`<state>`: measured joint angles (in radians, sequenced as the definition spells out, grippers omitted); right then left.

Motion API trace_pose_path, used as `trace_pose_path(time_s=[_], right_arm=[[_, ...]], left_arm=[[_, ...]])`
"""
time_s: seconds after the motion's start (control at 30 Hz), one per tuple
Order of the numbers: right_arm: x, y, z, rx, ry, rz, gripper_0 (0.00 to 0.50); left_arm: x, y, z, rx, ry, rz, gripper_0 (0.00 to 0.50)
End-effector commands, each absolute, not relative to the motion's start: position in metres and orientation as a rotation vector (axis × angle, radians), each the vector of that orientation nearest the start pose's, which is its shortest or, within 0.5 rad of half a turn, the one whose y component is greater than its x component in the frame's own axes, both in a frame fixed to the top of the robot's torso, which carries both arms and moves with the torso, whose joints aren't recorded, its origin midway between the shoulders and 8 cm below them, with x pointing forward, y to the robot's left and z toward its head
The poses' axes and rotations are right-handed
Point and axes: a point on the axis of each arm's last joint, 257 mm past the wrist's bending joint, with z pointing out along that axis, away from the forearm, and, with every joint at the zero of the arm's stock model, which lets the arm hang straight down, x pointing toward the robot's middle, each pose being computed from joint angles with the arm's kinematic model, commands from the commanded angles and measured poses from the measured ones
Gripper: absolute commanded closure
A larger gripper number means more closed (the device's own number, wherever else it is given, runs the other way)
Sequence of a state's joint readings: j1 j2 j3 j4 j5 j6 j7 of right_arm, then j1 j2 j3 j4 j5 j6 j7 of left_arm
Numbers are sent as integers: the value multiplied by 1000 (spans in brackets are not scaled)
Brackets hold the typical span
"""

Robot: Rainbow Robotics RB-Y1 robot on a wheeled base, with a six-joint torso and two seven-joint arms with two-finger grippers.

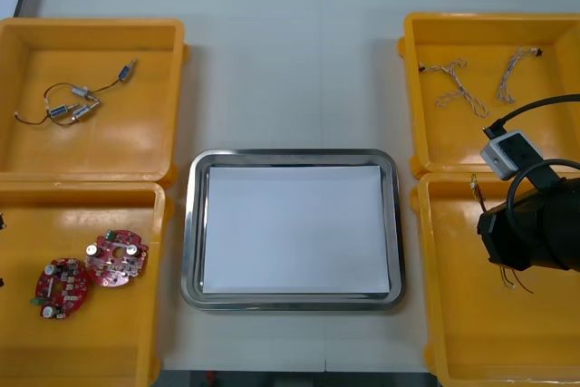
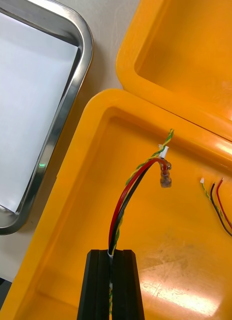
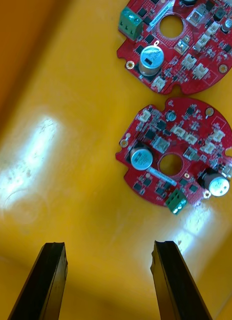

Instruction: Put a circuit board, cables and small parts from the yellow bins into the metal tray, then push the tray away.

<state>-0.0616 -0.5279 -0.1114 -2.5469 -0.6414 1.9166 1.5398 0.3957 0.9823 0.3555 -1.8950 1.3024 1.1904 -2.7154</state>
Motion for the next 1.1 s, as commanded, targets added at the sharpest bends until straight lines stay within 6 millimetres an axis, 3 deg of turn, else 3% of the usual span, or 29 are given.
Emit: trace_pose_path(time_s=[0.03, 0.4, 0.6, 1.1], right_arm=[[341, -252, -175, -547, 2482, -61, 500], [341, -252, -175, -547, 2482, -61, 500], [341, -252, -175, -547, 2482, -61, 500], [341, -252, -175, -547, 2482, -61, 500]], left_arm=[[303, 437, -294, 1362, 2284, 68, 0], [279, 440, -316, 1364, 2335, 46, 0], [280, 445, -316, 1353, 2333, 76, 0], [275, 435, -338, 1359, 2325, 72, 0]])
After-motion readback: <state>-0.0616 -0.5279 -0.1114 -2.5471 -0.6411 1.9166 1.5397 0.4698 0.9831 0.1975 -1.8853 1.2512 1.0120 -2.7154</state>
